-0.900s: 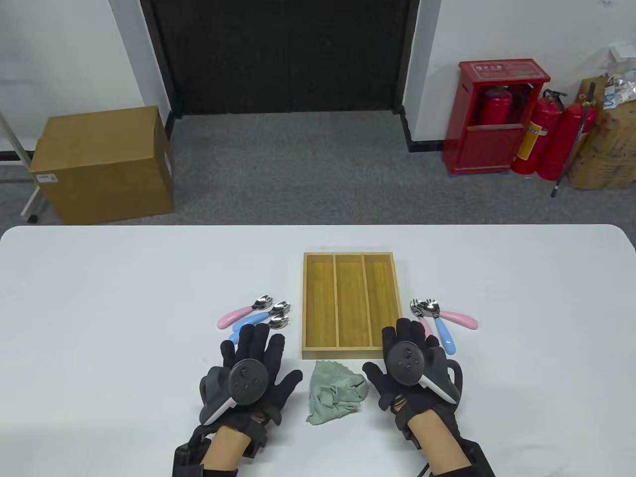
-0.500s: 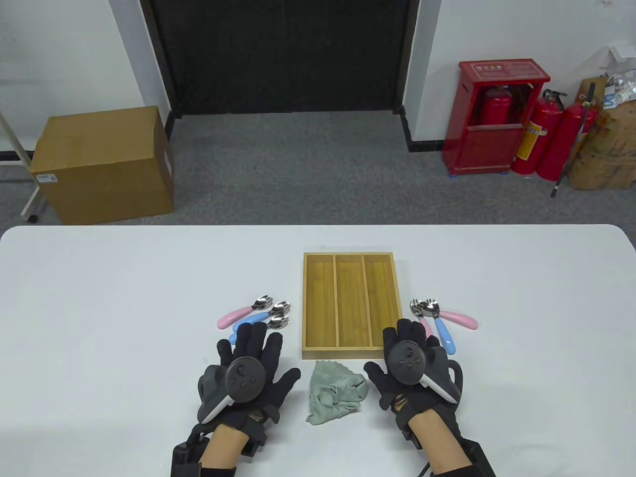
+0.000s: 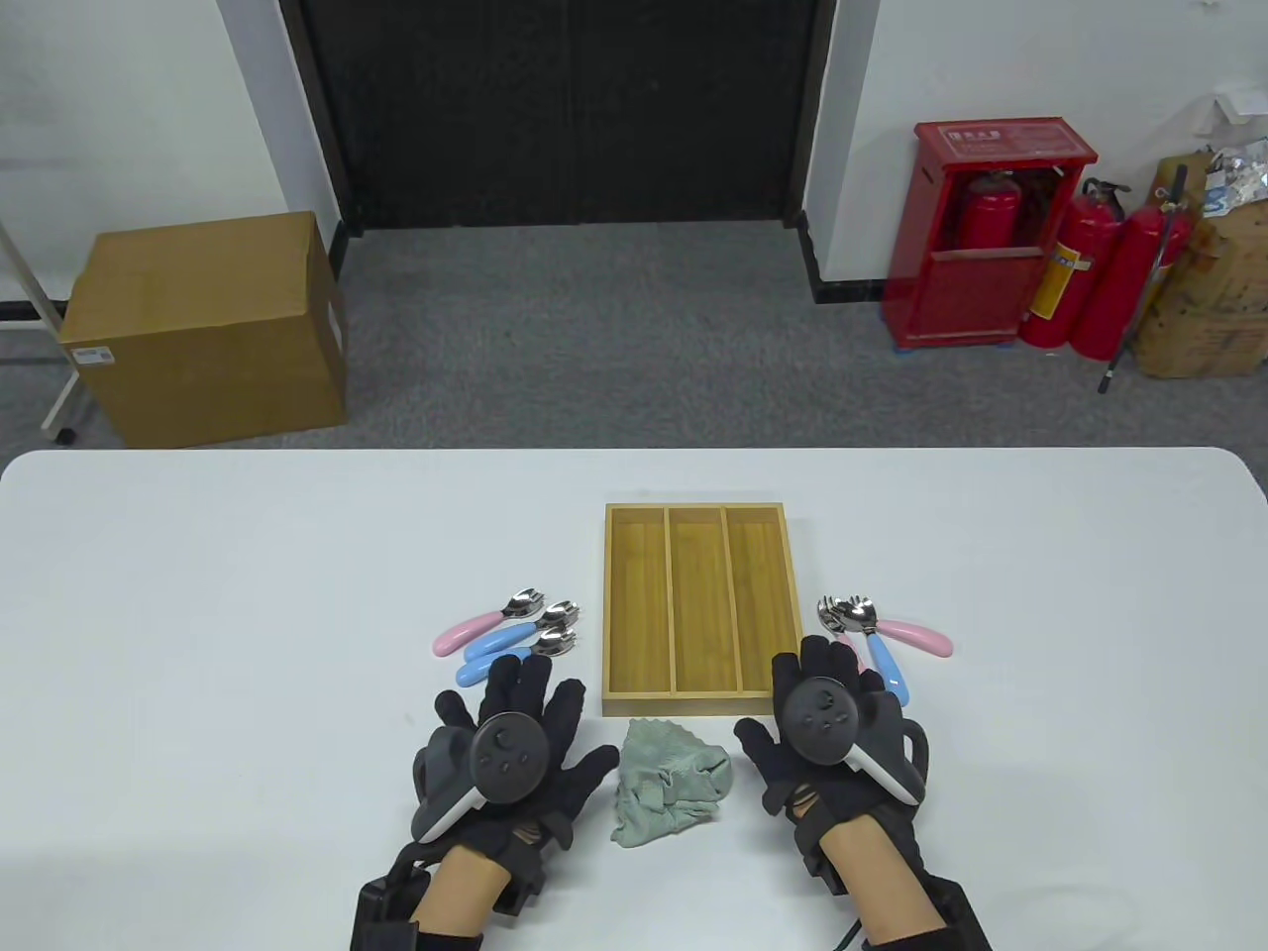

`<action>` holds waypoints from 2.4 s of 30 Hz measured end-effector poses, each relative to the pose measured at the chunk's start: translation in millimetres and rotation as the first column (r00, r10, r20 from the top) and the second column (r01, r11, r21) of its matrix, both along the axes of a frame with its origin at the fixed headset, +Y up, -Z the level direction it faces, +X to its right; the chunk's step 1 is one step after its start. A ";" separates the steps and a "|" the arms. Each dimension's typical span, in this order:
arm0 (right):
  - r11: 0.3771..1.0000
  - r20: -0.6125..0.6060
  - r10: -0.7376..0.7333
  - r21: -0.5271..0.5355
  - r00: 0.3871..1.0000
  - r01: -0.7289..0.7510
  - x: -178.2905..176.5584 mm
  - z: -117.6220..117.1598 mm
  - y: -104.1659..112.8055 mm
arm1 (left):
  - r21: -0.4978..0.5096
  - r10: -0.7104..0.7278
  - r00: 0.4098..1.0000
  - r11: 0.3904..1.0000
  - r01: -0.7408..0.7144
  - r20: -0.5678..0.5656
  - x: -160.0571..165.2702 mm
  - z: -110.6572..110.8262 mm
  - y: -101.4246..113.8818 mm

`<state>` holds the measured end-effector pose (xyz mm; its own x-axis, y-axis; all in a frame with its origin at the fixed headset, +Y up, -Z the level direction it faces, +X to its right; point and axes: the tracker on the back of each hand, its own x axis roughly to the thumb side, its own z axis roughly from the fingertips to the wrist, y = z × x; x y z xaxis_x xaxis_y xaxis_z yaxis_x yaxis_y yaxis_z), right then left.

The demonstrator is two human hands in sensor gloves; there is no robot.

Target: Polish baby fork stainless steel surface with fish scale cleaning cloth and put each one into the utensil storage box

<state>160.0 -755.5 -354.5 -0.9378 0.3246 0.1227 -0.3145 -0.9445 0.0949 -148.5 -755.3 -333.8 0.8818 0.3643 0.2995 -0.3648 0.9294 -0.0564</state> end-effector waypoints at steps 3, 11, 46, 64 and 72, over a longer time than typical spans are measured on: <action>1.000 0.002 -0.003 0.002 1.000 0.003 0.1 -0.2 0.2 | 0.014 -0.042 0.998 0.999 0.042 0.055 18.3 3.1 -0.2; 1.000 0.009 -0.010 -0.001 1.000 0.010 1.4 -0.3 1.2 | 0.102 -0.286 0.947 0.956 0.273 0.146 71.0 16.4 0.9; 0.999 0.066 -0.028 -0.034 0.997 0.031 17.9 -5.2 -4.4 | -0.065 -0.081 0.993 0.994 0.087 0.080 48.5 2.6 -1.2; 0.972 0.537 -0.151 -0.073 0.830 0.224 139.2 -50.4 5.9 | -0.007 0.518 0.855 0.855 -0.518 -0.030 -28.2 1.3 21.5; 0.944 0.636 -0.179 -0.103 0.751 0.313 151.6 -81.7 -9.2 | -0.059 0.579 0.815 0.812 -0.580 -0.034 -31.8 0.0 19.4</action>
<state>311.6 -764.7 -436.2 -0.6741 0.5086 -0.5357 -0.5867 -0.8093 -0.0301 -180.3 -735.9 -333.8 0.5049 0.8270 0.2473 -0.8358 0.5400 -0.0991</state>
